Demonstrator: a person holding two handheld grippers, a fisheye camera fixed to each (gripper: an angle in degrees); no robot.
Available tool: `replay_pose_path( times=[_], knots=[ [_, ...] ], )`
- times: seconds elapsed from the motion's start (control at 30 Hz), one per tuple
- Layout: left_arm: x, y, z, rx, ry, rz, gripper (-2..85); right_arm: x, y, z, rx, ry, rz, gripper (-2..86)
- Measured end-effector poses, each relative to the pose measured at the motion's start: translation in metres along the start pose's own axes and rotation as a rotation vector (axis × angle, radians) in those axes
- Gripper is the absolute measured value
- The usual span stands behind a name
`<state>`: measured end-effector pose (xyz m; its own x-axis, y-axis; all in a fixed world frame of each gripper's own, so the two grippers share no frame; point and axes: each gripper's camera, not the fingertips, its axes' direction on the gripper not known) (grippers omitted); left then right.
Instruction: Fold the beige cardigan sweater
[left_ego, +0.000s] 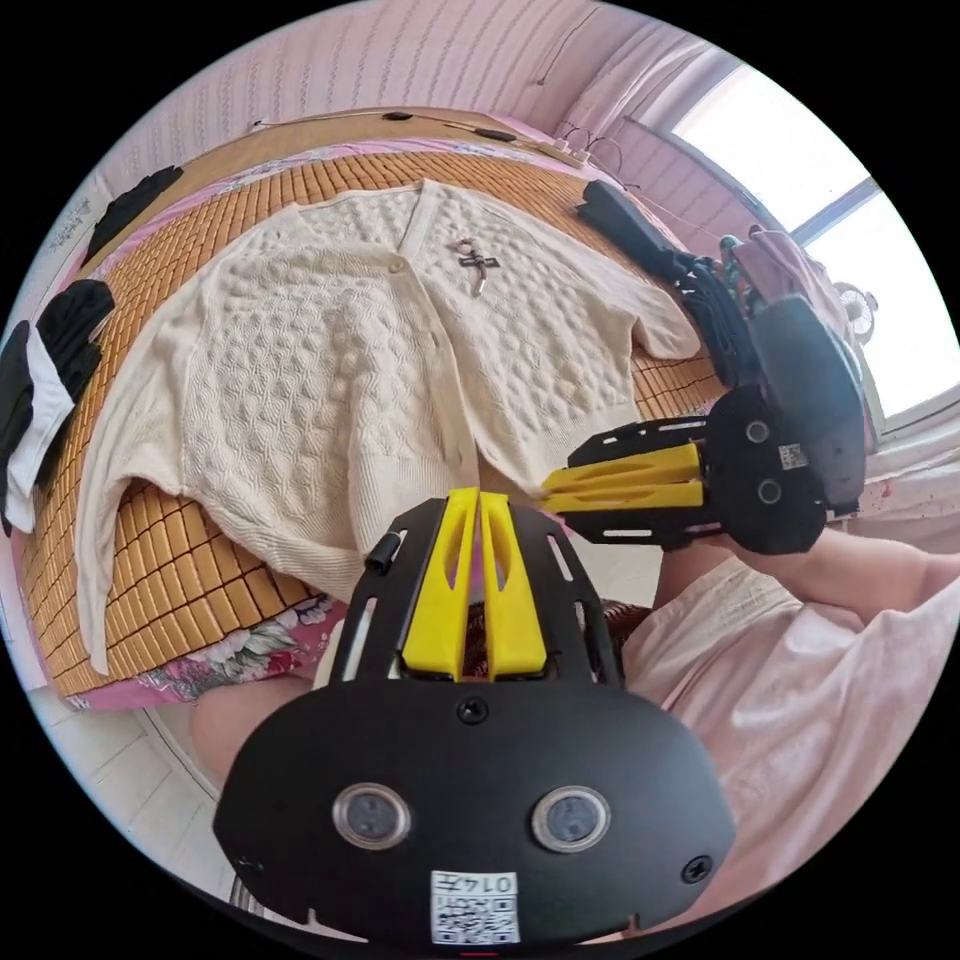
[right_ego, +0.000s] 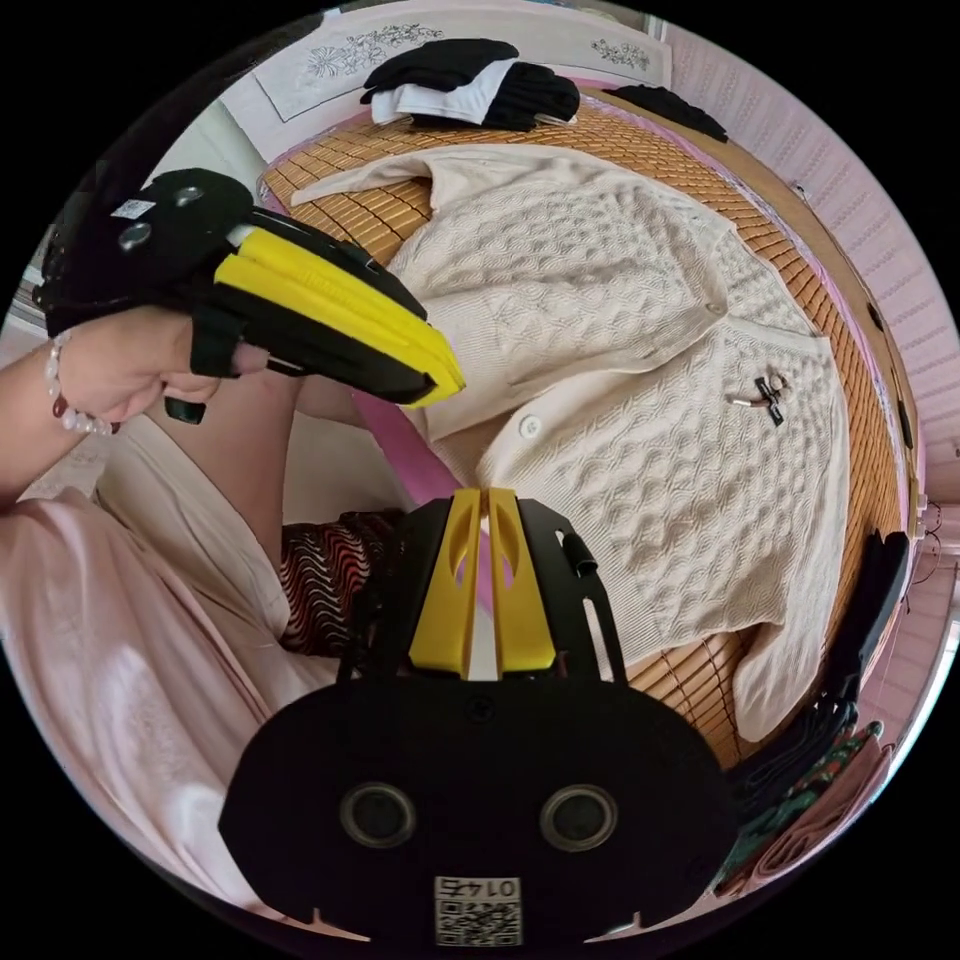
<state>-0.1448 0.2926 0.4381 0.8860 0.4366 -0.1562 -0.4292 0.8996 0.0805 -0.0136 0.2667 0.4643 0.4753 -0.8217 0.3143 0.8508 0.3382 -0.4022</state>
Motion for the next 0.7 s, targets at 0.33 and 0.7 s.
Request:
replay_pose_path(
  times=[0.33, 0.7],
  knots=[
    [0.034, -0.024, 0.025, -0.138, -0.108, 0.161, 0.5, 0.037, 0.027, -0.004, 0.036, -0.117, 0.084, 0.5],
    [0.057, -0.039, -0.031, 0.022, -0.091, 0.231, -1.0, 0.059, 0.049, -0.011, 0.039, -0.144, 0.044, 0.7]
  ],
)
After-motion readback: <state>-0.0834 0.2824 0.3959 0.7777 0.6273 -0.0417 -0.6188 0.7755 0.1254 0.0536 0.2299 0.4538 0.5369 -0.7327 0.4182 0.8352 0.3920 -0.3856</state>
